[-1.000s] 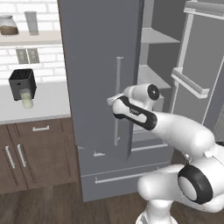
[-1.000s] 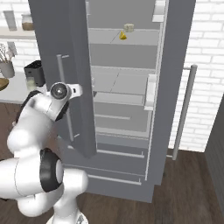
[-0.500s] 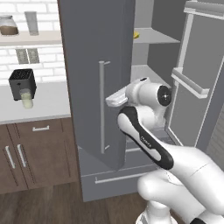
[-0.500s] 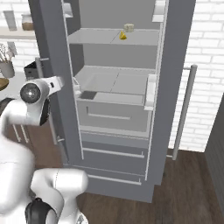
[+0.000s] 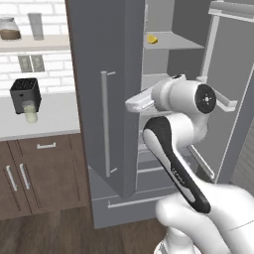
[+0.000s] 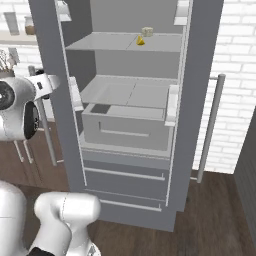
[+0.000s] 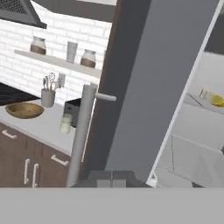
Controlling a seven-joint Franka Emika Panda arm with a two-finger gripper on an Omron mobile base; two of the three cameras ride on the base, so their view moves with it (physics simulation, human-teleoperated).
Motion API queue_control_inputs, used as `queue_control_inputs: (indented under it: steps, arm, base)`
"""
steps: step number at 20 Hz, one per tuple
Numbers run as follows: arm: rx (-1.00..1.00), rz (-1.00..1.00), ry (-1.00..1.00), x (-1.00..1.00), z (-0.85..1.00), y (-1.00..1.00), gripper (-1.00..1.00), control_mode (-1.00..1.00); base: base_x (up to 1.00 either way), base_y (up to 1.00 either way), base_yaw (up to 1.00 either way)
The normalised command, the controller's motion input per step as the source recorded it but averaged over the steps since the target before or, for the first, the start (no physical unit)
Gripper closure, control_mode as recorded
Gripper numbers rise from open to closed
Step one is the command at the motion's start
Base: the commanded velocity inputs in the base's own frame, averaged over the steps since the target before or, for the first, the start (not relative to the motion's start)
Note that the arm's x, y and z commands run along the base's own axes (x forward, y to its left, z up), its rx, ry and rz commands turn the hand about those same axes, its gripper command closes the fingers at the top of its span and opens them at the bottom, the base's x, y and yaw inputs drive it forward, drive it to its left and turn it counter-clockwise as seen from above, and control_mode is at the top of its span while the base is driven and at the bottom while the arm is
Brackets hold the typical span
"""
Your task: Grab a lemon wedge from the fridge and one ice cube from the ice bowl, and put them in the glass of lemonade.
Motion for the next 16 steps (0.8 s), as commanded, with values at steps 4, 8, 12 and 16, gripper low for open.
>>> queue_control_inputs:
  steps: [4, 8, 12, 16]
  arm:
    - [-0.02, -0.02, 0.20, -0.22, 0.56, -0.10, 1.00, -1.00]
    - [-0.01, 0.00, 0.25, 0.06, -0.01, -0.41, 1.00, -1.00]
    - [0.01, 0.00, 0.19, 0.53, -0.14, -0.74, 1.00, -1.00]
    - [0.04, 0.00, 0.21, 0.87, -0.02, -0.40, 1.00, -1.00]
  base:
    - [0.00, 0.00, 0.00]
    - [0.00, 0.00, 0.00]
    - [0.00, 0.00, 0.00]
    - [0.00, 0.00, 0.00]
